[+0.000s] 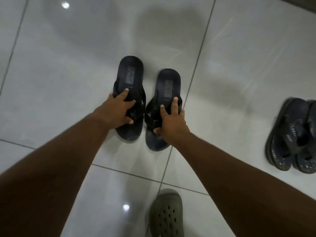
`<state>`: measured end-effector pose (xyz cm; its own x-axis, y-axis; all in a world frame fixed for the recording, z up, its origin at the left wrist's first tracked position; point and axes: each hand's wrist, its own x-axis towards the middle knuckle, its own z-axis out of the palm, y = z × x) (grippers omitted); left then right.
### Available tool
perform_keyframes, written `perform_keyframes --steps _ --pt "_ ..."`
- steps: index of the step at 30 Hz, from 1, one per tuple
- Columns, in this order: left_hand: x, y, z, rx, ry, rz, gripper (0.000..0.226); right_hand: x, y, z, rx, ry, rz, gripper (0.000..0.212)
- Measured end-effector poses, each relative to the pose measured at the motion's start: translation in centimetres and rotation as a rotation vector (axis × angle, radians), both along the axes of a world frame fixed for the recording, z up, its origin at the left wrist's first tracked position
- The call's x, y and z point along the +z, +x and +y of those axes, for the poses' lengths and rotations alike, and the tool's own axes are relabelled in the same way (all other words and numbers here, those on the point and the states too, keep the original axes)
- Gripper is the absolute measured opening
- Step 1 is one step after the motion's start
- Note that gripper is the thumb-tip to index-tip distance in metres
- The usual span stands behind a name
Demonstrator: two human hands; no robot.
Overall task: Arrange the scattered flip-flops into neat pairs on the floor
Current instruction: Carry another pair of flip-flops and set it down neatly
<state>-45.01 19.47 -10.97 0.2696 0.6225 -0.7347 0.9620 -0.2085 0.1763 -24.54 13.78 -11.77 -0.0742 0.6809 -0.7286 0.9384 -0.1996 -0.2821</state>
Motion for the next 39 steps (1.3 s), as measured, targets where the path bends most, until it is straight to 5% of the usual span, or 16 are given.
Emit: perform_keyframes --steps 14,19,25,29,33,39 --pt "0.3 -1.8 -1.6 -0.1 -0.027 0.031 0.079 0.3 -0.2 -1.0 -0.02 0.015 0.066 0.093" --pt "3.0 1.3 -1.6 -0.201 0.163 0.081 0.091 2.9 6.9 -1.6 -0.132 0.118 0.105 0.101" --pt "4.5 15.0 -4.0 -0.422 0.26 -0.075 0.098 5.0 23.9 -5.2 -0.191 0.183 -0.161 0.099" --pt "5.2 27.2 -6.3 -0.347 0.199 -0.217 0.098 6.0 36.6 -9.3 -0.282 0.197 -0.354 0.095" --pt "4.8 37.6 -8.4 -0.226 0.045 -0.275 0.103 5.6 45.4 -12.1 -0.4 0.097 -0.366 0.088" --pt "1.7 50.4 -9.5 -0.191 -0.074 -0.271 0.108 2.0 50.7 -12.0 -0.149 0.039 -0.123 0.09"
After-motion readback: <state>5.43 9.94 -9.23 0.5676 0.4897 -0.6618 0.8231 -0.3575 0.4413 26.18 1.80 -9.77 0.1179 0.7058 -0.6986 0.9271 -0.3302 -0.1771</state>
